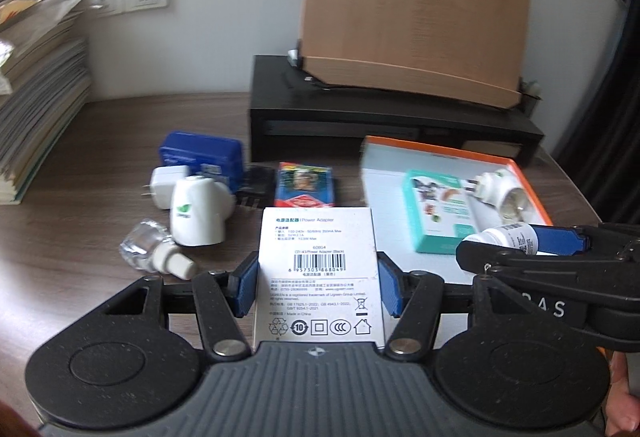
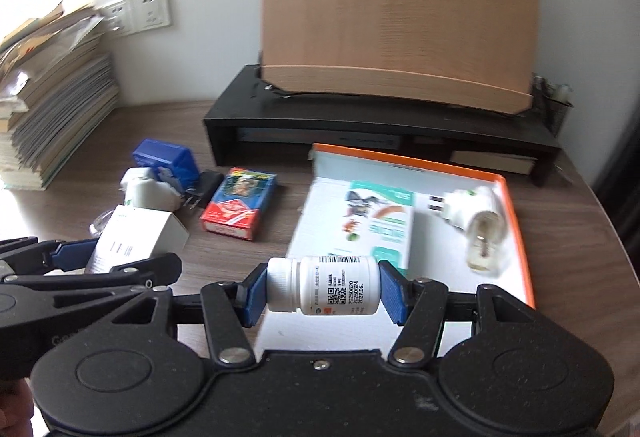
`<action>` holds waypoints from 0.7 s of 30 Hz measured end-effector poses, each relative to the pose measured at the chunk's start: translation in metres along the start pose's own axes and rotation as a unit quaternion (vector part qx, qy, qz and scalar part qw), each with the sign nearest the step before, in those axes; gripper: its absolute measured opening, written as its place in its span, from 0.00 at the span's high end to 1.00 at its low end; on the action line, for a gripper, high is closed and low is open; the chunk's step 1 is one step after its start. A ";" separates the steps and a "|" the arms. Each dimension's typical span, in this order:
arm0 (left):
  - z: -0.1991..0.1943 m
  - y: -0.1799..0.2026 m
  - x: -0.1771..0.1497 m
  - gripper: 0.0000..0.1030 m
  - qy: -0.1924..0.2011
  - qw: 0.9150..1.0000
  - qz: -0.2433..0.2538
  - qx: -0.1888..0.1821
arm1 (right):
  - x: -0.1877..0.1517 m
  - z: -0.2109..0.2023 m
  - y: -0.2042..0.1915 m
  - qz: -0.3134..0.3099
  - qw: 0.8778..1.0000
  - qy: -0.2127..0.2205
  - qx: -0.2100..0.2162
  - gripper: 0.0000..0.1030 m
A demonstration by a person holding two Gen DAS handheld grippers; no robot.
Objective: Organize rigid objects
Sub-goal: 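Lift and carry the adapter box and pill bottle toward the white box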
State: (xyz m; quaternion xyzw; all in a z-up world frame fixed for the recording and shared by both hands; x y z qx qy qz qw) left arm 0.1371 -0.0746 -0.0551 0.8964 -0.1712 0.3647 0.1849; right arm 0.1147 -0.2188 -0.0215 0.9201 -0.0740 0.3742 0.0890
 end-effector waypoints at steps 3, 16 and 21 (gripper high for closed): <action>0.005 0.012 0.001 0.42 -0.005 1.000 0.012 -0.015 | -0.006 -0.006 0.017 0.018 1.000 -0.001 -0.017 0.33; 0.022 0.058 -0.004 0.42 -0.023 0.997 0.051 -0.053 | -0.022 -0.017 0.074 0.068 0.995 -0.004 -0.067 0.33; 0.026 0.066 -0.003 0.42 -0.025 0.997 0.052 -0.054 | -0.023 -0.015 0.084 0.072 0.995 -0.005 -0.070 0.33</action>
Point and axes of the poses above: each gripper's, at about its wrist camera, not at the fingertips, and z roughly the way its jaws point, y to its right, x to its top, the point moved 7 cm from there along z, roughly the way its jaws point, and after that the axes turned 9 degrees about -x, right-handed, at the moved point
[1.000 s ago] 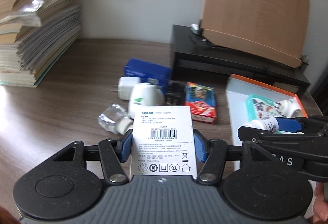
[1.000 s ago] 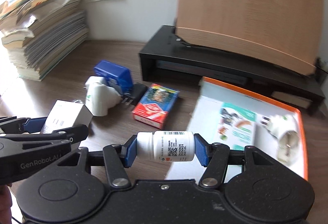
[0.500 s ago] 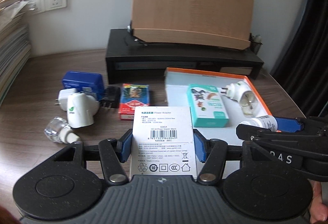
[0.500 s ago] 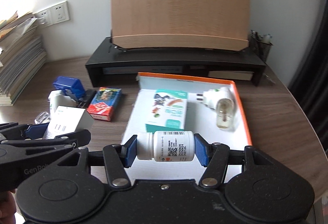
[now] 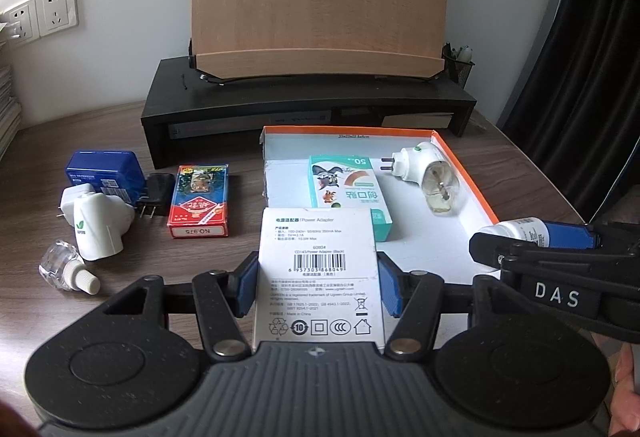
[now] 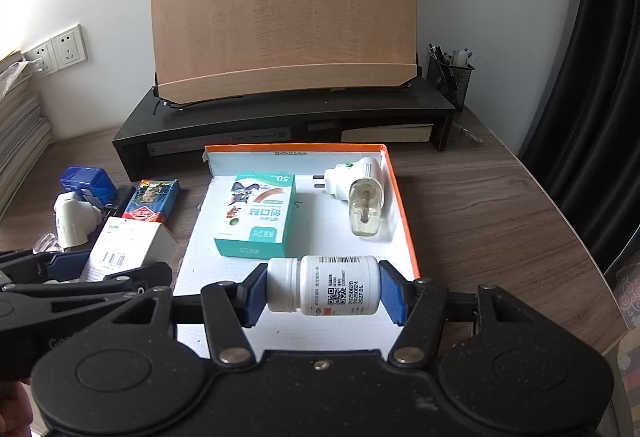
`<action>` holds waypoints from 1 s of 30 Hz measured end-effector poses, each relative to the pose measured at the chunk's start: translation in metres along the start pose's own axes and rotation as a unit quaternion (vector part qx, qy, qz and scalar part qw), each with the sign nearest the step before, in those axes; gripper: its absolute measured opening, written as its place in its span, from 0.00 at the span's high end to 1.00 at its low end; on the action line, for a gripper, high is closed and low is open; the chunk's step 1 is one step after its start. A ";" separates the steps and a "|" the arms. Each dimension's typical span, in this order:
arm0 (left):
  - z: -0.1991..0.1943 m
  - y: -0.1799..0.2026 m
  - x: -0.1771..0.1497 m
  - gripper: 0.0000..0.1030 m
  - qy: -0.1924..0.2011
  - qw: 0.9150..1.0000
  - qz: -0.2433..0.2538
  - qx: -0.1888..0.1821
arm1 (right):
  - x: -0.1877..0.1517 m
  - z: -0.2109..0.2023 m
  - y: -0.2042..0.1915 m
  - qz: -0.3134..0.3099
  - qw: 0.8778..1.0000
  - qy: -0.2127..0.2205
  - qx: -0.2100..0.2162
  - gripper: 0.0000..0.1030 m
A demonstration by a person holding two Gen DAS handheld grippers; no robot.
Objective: Organize rigid objects
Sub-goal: 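Lift and carry the adapter box and pill bottle toward the white box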
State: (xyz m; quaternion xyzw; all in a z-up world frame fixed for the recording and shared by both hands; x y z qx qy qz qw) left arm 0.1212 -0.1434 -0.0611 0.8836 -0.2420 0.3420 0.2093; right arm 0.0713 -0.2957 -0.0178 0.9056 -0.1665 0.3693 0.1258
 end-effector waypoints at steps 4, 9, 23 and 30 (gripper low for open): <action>0.004 0.004 0.002 0.42 -0.001 1.000 -0.002 0.003 | 0.001 0.003 0.003 0.000 1.000 -0.001 0.002 0.33; 0.008 0.008 0.003 0.42 -0.007 1.000 -0.005 0.004 | 0.004 0.007 0.006 -0.001 1.000 -0.001 0.005 0.33; 0.022 0.024 0.005 0.42 -0.015 1.000 -0.002 0.004 | 0.007 0.018 0.025 0.006 1.000 -0.004 0.004 0.33; 0.026 0.028 0.005 0.42 -0.017 1.000 -0.003 0.008 | 0.007 0.019 0.026 0.007 1.000 -0.004 0.006 0.33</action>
Point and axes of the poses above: each gripper's, at about its wrist camera, not at the fingertips, and z roughly the way its jaws point, y to its right, x to its top, the point moved 7 cm from there along z, roughly the way its jaws point, and after that the axes turned 9 degrees about -x, right-handed, at the moved point
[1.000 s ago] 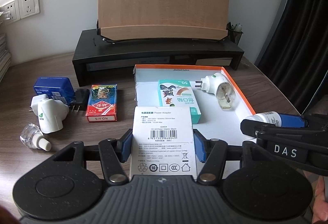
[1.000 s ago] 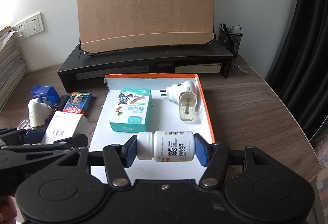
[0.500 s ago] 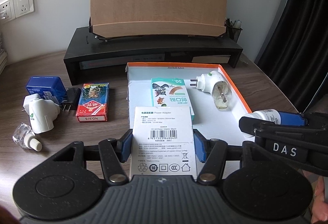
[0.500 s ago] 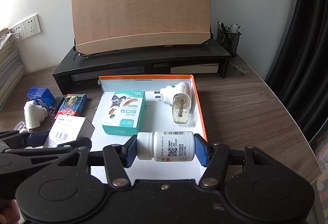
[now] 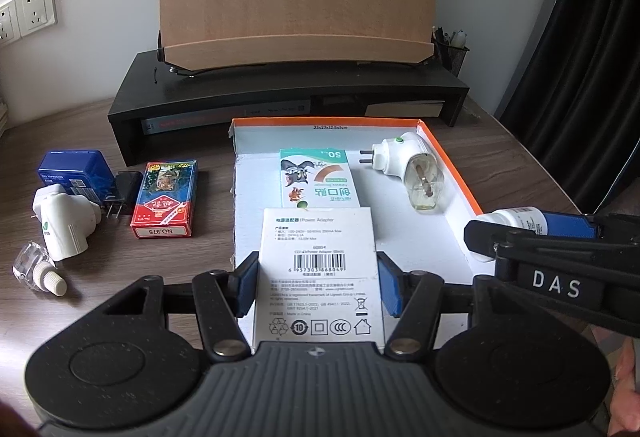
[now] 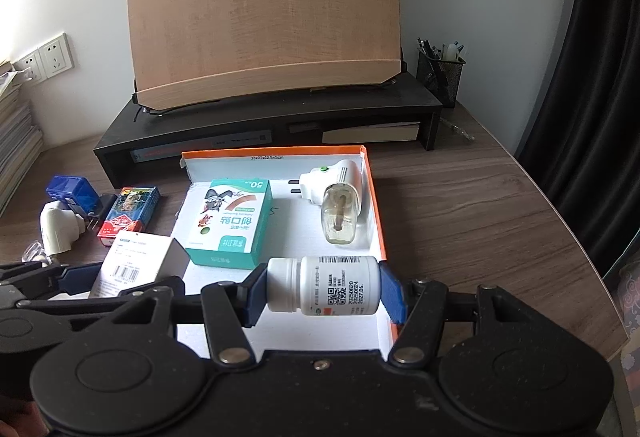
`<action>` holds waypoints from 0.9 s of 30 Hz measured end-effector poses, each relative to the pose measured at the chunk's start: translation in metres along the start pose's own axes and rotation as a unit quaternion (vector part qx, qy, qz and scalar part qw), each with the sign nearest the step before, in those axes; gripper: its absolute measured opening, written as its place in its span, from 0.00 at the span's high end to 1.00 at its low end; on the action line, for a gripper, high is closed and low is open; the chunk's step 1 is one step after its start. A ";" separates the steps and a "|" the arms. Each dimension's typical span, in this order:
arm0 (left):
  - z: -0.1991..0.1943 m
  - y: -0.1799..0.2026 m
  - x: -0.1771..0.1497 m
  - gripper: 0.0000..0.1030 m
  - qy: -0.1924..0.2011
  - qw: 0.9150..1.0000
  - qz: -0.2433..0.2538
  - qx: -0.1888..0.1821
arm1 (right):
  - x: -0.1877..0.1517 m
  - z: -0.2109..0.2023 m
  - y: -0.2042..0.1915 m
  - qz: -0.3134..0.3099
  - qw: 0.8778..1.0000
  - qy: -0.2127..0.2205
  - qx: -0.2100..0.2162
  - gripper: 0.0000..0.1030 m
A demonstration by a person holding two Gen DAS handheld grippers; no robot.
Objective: Organize rigid objects
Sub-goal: 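Lift and carry the adapter box and pill bottle toward the white box, then hold the adapter box and pill bottle above the white box, lowering slowly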
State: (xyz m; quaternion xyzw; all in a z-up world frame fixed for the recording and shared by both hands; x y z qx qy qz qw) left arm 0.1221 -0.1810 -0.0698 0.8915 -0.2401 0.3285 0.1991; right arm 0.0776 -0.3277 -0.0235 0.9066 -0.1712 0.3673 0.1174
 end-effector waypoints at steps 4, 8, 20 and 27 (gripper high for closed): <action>0.001 0.000 0.000 0.42 -0.001 1.000 -0.003 0.001 | 0.002 0.002 0.001 0.000 1.000 0.000 0.003 0.33; 0.002 0.000 0.001 0.42 -0.001 1.000 -0.005 0.003 | 0.003 0.004 0.001 -0.001 1.000 0.000 0.005 0.33; 0.005 -0.002 0.001 0.42 -0.001 1.000 -0.012 0.010 | 0.005 0.010 -0.001 -0.006 1.000 -0.001 0.013 0.33; 0.005 -0.003 0.000 0.42 -0.002 1.000 -0.014 0.010 | 0.006 0.010 -0.002 -0.005 1.000 -0.001 0.012 0.33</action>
Point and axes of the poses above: each gripper's, at about its wrist camera, not at the fingertips, and z roughly the way its jaws point, y to its right, x to its top, the point moved 7 cm from there along z, roughly the way its jaws point, and after that the axes turned 9 degrees about -x, right-handed, at the moved point
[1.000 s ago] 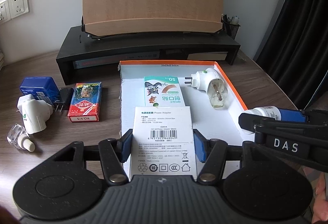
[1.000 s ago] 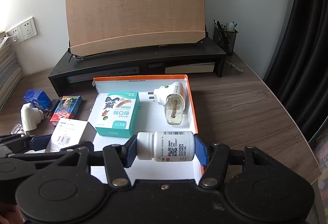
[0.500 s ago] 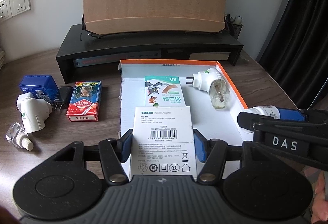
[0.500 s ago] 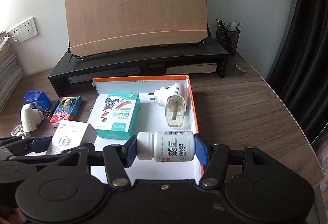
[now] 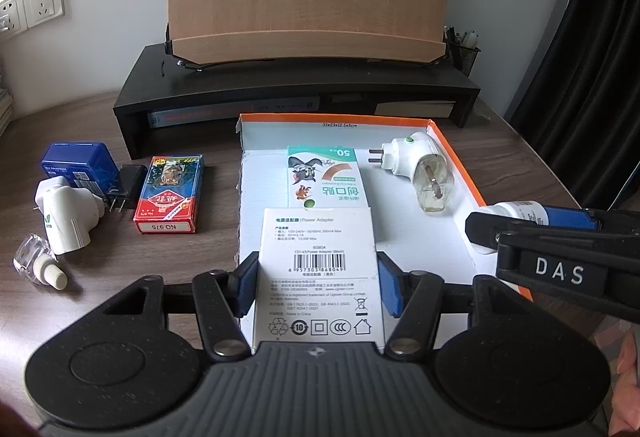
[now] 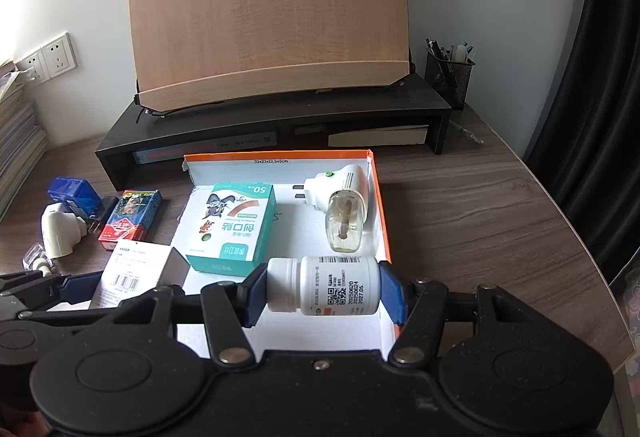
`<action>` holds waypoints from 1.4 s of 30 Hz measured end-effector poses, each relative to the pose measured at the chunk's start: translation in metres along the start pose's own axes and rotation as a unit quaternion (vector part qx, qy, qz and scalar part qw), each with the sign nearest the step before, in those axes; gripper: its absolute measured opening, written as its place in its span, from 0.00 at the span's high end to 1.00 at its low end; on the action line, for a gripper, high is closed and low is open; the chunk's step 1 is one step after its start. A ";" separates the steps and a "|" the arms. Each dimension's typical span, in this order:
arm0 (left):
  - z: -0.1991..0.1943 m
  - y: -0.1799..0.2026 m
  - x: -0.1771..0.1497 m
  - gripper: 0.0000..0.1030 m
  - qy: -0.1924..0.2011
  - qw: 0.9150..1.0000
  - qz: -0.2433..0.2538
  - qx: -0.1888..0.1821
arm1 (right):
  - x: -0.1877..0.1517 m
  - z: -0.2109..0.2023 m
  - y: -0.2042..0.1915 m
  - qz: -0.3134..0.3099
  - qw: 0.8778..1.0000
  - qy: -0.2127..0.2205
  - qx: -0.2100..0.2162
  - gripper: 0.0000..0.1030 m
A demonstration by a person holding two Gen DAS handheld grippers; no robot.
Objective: Organize rigid objects
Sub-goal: 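Hold the adapter box and pill bottle above the white box, lowering slowly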
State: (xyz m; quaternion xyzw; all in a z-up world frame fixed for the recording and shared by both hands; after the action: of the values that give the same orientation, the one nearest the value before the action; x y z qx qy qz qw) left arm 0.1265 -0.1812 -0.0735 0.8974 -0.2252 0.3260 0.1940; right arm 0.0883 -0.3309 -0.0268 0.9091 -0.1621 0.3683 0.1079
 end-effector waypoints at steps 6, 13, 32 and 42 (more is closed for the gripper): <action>0.000 0.000 0.000 0.42 0.000 1.000 -0.001 0.000 | 0.000 0.000 -0.001 0.000 1.000 -0.001 0.000 0.33; 0.000 -0.002 0.000 0.42 0.000 1.000 -0.001 0.000 | 0.001 0.001 -0.003 -0.001 1.000 -0.001 0.001 0.33; 0.003 -0.003 0.000 0.42 -0.003 1.000 0.000 0.000 | 0.001 0.008 -0.003 -0.001 1.000 -0.006 0.003 0.33; 0.009 -0.003 0.001 0.42 -0.008 1.000 0.001 -0.002 | 0.004 0.015 -0.002 0.000 1.000 -0.009 0.004 0.33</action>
State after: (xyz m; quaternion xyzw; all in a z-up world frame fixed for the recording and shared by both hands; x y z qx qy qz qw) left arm 0.1326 -0.1834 -0.0798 0.8991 -0.2285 0.3188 0.1941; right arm 0.1013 -0.3342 -0.0343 0.9130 -0.1615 0.3602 0.1032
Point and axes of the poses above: each gripper's, at about its wrist camera, not at the fingertips, and z roughly the way its jaws point, y to its right, x to its top, the point moved 7 cm from there along z, roughly the way its jaws point, and after that the axes turned 9 degrees about -x, right-handed, at the moved point
